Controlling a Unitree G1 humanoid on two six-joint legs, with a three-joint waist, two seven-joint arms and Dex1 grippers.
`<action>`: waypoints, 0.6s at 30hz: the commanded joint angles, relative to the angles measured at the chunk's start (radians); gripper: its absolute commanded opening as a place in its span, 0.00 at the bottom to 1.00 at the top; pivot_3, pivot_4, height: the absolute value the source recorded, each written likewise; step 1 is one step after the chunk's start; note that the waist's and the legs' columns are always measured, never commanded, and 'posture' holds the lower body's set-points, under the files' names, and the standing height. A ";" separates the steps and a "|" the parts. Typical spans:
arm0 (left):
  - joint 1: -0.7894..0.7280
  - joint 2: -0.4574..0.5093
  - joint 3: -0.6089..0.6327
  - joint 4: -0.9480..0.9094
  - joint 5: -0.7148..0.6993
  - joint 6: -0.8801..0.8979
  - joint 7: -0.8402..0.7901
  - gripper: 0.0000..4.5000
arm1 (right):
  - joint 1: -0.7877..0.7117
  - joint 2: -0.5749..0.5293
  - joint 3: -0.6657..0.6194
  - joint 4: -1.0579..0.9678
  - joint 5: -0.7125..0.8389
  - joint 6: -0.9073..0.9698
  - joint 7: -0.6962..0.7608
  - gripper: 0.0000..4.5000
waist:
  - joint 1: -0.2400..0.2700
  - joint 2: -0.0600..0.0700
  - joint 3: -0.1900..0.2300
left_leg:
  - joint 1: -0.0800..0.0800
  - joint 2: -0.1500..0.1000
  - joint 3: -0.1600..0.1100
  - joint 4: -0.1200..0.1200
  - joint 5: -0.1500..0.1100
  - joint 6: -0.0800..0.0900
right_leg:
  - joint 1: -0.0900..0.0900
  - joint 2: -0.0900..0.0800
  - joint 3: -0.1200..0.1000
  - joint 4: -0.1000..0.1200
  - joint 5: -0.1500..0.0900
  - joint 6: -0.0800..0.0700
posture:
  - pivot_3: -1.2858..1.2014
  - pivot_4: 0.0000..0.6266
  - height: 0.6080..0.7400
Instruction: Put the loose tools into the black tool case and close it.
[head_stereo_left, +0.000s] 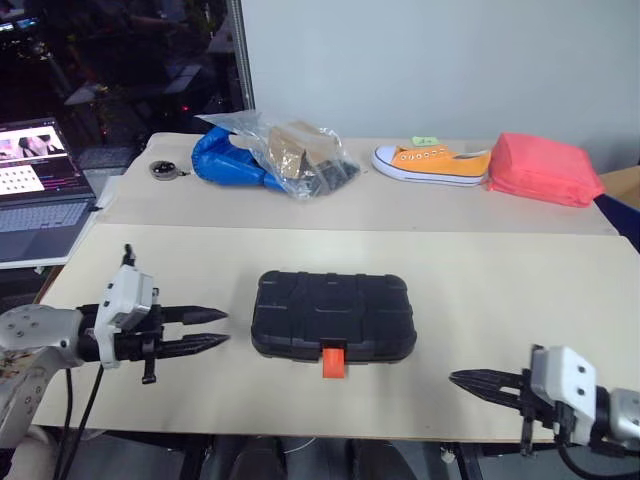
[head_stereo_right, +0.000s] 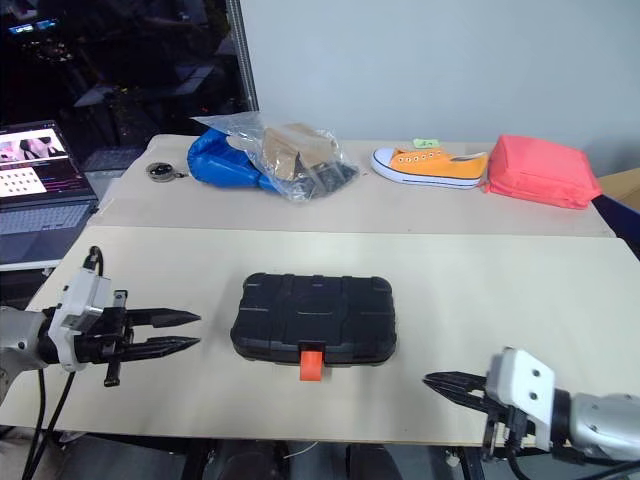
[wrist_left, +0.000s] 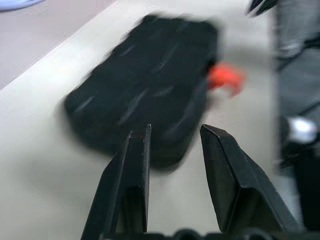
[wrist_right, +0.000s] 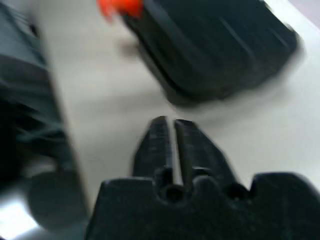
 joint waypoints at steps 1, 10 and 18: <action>-0.026 0.022 -0.018 -0.114 -0.073 0.078 -0.003 0.38 | -0.149 0.002 0.159 -0.038 -0.041 0.109 -0.019 0.01 | 0.002 0.000 0.000 | 0.000 0.000 0.000 0.000 0.000 0.000 | 0.000 0.000 0.000 0.000 0.000 -0.001 | 0.52 0.24 1.00; -0.064 0.006 -0.047 -0.192 -0.078 0.150 0.056 0.70 | -0.510 0.161 0.379 0.066 -0.232 0.338 -0.220 0.00 | 0.006 0.000 0.000 | -0.006 -0.002 0.002 -0.001 0.000 0.000 | -0.007 0.003 0.000 0.000 0.001 0.007 | 0.52 0.24 1.00; -0.099 -0.028 -0.110 -0.180 -0.023 0.168 0.127 0.96 | -0.784 0.382 0.545 0.304 -0.458 0.344 -0.380 0.00 | -0.002 -0.001 0.000 | -0.006 -0.001 0.002 0.000 0.000 -0.001 | -0.008 0.005 0.001 0.000 0.002 0.006 | 0.52 0.24 1.00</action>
